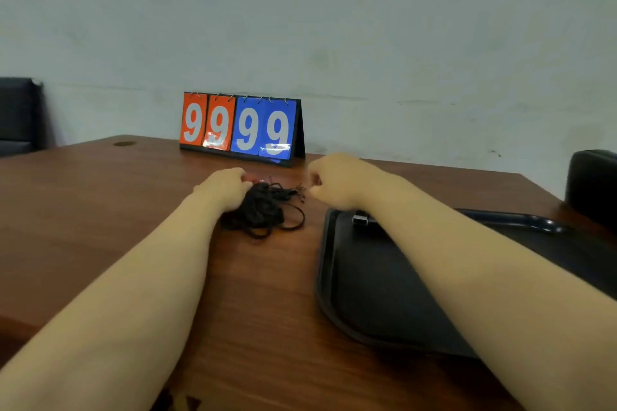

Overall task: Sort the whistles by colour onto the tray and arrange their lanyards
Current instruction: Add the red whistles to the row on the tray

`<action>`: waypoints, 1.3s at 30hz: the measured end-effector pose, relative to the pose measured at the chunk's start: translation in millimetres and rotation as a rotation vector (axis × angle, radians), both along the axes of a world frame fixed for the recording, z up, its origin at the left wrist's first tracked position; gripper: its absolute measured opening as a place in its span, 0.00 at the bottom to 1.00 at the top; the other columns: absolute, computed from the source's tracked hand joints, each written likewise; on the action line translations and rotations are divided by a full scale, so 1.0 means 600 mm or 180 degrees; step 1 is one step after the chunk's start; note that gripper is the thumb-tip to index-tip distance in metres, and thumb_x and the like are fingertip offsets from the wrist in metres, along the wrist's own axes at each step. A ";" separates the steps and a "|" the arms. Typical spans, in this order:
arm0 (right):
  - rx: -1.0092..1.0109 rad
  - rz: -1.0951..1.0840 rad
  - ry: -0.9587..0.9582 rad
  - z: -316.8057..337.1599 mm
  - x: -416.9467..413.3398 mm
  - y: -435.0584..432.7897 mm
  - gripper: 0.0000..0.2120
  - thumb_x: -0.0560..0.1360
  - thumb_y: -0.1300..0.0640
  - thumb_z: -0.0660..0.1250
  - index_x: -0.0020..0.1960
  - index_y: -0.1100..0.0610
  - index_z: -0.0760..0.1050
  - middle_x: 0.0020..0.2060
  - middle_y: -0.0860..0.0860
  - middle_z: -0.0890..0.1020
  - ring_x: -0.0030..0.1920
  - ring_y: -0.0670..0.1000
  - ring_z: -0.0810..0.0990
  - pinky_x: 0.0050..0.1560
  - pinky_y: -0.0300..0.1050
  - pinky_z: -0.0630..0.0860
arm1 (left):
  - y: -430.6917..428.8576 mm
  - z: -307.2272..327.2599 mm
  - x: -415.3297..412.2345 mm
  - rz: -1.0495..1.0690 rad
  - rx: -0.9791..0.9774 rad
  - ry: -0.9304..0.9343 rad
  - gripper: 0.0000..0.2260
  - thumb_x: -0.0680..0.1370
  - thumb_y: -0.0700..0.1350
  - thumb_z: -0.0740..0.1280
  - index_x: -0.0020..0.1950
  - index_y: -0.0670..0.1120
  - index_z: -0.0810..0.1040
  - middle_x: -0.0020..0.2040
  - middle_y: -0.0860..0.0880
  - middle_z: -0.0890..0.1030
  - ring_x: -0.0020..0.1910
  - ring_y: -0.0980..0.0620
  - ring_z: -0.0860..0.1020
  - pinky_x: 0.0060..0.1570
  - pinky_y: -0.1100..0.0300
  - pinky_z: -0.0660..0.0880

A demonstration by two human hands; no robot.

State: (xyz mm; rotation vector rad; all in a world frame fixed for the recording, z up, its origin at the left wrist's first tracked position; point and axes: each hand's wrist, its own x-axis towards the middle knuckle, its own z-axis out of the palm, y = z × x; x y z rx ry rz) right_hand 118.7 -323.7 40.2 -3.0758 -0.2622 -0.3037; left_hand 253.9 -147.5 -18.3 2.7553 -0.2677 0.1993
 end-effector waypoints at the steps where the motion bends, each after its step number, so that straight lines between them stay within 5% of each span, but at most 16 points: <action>1: 0.0011 0.0023 0.0023 -0.008 0.012 0.015 0.10 0.77 0.57 0.60 0.55 0.59 0.75 0.53 0.55 0.78 0.52 0.55 0.76 0.50 0.47 0.74 | 0.001 0.000 0.003 -0.0039 -0.0091 0.0004 0.17 0.80 0.50 0.61 0.67 0.48 0.70 0.65 0.45 0.74 0.61 0.45 0.73 0.61 0.48 0.71; 4: 0.0021 0.0011 0.0092 -0.025 0.040 0.042 0.09 0.77 0.57 0.60 0.54 0.58 0.75 0.52 0.55 0.78 0.50 0.55 0.76 0.50 0.49 0.76 | -0.002 0.006 0.003 -0.0001 -0.0252 -0.0162 0.10 0.78 0.48 0.65 0.58 0.49 0.73 0.56 0.46 0.77 0.52 0.49 0.75 0.56 0.50 0.74; 8: 0.0186 -0.0111 -0.0013 -0.028 0.048 0.036 0.09 0.77 0.56 0.60 0.54 0.58 0.74 0.52 0.54 0.78 0.50 0.54 0.76 0.51 0.50 0.77 | -0.006 0.021 -0.013 0.0200 -0.0320 -0.0702 0.13 0.79 0.51 0.64 0.60 0.47 0.72 0.57 0.47 0.77 0.57 0.47 0.74 0.61 0.47 0.70; 11: 0.0413 -0.0237 -0.0153 -0.019 0.037 0.009 0.11 0.77 0.57 0.60 0.55 0.61 0.75 0.52 0.56 0.79 0.51 0.56 0.77 0.52 0.50 0.76 | -0.023 0.042 -0.044 -0.0330 -0.1183 -0.1095 0.12 0.78 0.50 0.66 0.57 0.46 0.73 0.54 0.48 0.78 0.51 0.50 0.75 0.51 0.56 0.73; 13: 0.1025 -0.0217 -0.0213 -0.008 0.021 -0.013 0.12 0.79 0.55 0.60 0.57 0.61 0.75 0.52 0.56 0.80 0.51 0.56 0.79 0.52 0.50 0.76 | -0.044 0.057 -0.084 -0.0844 -0.1807 -0.1066 0.10 0.75 0.49 0.70 0.53 0.48 0.74 0.50 0.52 0.78 0.47 0.53 0.76 0.43 0.63 0.72; 16: 0.2798 0.0122 -0.0072 0.002 -0.023 -0.041 0.14 0.80 0.52 0.60 0.58 0.60 0.76 0.50 0.53 0.80 0.43 0.52 0.82 0.46 0.46 0.80 | -0.092 0.068 -0.155 -0.1338 -0.2332 -0.1080 0.10 0.72 0.48 0.73 0.47 0.50 0.73 0.43 0.53 0.79 0.39 0.51 0.78 0.40 0.60 0.74; 20: 0.4091 0.0069 -0.0537 0.006 -0.077 -0.094 0.11 0.80 0.54 0.62 0.53 0.60 0.79 0.48 0.56 0.84 0.44 0.51 0.83 0.45 0.45 0.82 | -0.185 0.087 -0.219 -0.1500 -0.2300 -0.1464 0.09 0.70 0.44 0.73 0.44 0.47 0.73 0.44 0.51 0.76 0.35 0.59 0.74 0.36 0.70 0.70; 23: 0.4641 -0.0161 -0.0725 0.013 -0.113 -0.153 0.09 0.79 0.55 0.64 0.51 0.59 0.80 0.49 0.57 0.85 0.50 0.55 0.84 0.47 0.46 0.82 | -0.247 0.105 -0.254 -0.1913 -0.2239 -0.1153 0.07 0.71 0.41 0.71 0.47 0.50 0.76 0.47 0.55 0.77 0.40 0.60 0.77 0.39 0.70 0.73; 27: 0.4492 -0.0264 -0.0585 0.010 -0.165 -0.224 0.10 0.79 0.57 0.63 0.58 0.57 0.79 0.50 0.54 0.85 0.49 0.50 0.85 0.49 0.46 0.81 | -0.292 0.094 -0.275 -0.2049 -0.2367 -0.0926 0.05 0.73 0.41 0.70 0.47 0.49 0.78 0.41 0.56 0.79 0.41 0.60 0.79 0.45 0.64 0.76; 31: 0.4126 -0.0066 -0.0673 -0.010 -0.198 -0.250 0.08 0.78 0.58 0.65 0.56 0.55 0.79 0.46 0.51 0.86 0.46 0.50 0.85 0.44 0.42 0.82 | -0.308 0.069 -0.284 -0.2335 -0.2111 -0.0626 0.16 0.74 0.47 0.71 0.60 0.54 0.75 0.48 0.58 0.79 0.45 0.59 0.79 0.50 0.62 0.77; 34: 0.3992 0.0018 -0.1031 -0.009 -0.203 -0.250 0.05 0.75 0.60 0.68 0.51 0.57 0.78 0.42 0.54 0.85 0.40 0.50 0.85 0.40 0.42 0.82 | -0.305 0.066 -0.287 -0.2487 -0.2257 -0.0447 0.13 0.75 0.45 0.69 0.59 0.52 0.77 0.51 0.54 0.80 0.48 0.56 0.80 0.49 0.59 0.78; 37: 0.3200 0.0062 -0.1035 -0.014 -0.202 -0.241 0.07 0.74 0.58 0.70 0.50 0.50 0.78 0.43 0.49 0.85 0.43 0.46 0.84 0.42 0.39 0.81 | -0.298 0.062 -0.289 -0.2441 -0.2879 0.0283 0.09 0.78 0.44 0.64 0.55 0.44 0.80 0.48 0.47 0.82 0.43 0.54 0.80 0.41 0.60 0.79; 39: 0.2495 -0.0063 -0.1030 -0.022 -0.201 -0.234 0.11 0.73 0.57 0.70 0.50 0.44 0.74 0.44 0.43 0.82 0.44 0.41 0.82 0.44 0.34 0.79 | -0.295 0.059 -0.284 -0.2269 -0.2883 0.0257 0.10 0.79 0.46 0.63 0.52 0.43 0.81 0.44 0.45 0.83 0.35 0.53 0.78 0.40 0.60 0.78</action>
